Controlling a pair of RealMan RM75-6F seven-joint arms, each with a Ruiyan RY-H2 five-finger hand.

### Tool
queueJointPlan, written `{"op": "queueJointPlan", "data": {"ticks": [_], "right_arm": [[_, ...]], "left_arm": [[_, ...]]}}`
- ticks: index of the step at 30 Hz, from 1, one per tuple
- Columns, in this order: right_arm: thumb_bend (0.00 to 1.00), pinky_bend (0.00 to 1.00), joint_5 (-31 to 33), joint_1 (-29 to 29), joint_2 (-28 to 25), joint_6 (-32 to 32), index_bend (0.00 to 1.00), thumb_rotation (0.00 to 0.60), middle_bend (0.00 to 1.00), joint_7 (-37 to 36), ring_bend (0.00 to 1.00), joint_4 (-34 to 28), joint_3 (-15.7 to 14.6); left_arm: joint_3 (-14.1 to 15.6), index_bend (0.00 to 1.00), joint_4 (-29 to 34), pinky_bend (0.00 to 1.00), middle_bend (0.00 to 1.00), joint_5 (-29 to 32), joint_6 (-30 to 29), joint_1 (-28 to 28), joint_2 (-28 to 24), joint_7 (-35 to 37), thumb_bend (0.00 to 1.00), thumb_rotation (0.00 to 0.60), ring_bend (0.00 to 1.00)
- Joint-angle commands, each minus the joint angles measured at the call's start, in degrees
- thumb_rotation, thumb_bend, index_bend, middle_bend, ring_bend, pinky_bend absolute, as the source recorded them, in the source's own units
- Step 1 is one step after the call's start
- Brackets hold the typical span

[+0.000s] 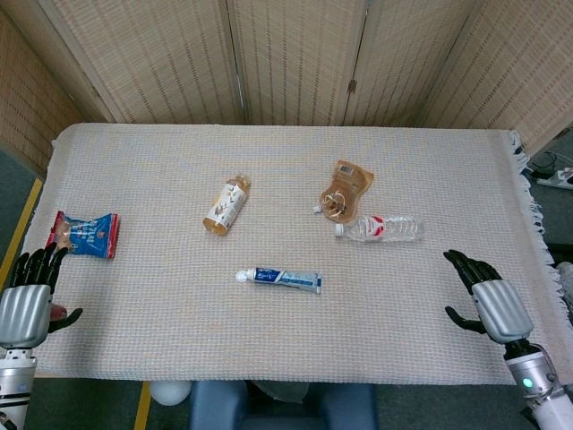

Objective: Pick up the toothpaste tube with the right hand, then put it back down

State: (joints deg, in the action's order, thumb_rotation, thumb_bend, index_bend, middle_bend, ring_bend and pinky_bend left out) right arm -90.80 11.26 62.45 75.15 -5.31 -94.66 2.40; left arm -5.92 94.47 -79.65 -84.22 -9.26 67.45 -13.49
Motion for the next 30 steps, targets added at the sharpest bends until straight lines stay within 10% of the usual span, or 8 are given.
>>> {"op": "queueJointPlan", "data": {"ticks": [1,14,30], "right_arm": [[0.33,0.16,-0.3,4.0,0.6,-5.3,0.04,0.600,0.08,3.2,0.14,-2.9,0.3],[0.32,0.18,8.3,17.4,12.5,-21.2,0.05,0.600,0.13,16.6,0.18,-7.0,5.6],[0.33,0.24,30.8,30.7,34.1,-25.2,0.22,0.600,0.26,34.1,0.28,5.9,10.7]], "left_arm": [[0.1,0.07,0.1,0.00,0.07,-0.2,-0.1,0.1,-0.1,0.0,0.17,0.600,0.07],[0.8,0.07,0.7,0.00,0.07,-1.6,-1.0,0.8,-0.6,0.6,0.17,0.600,0.07],[1.7,0.07,-0.1,0.00,0.07,-2.9,-1.6,1.8,-1.4,2.8,0.17,0.600,0.07]]}}
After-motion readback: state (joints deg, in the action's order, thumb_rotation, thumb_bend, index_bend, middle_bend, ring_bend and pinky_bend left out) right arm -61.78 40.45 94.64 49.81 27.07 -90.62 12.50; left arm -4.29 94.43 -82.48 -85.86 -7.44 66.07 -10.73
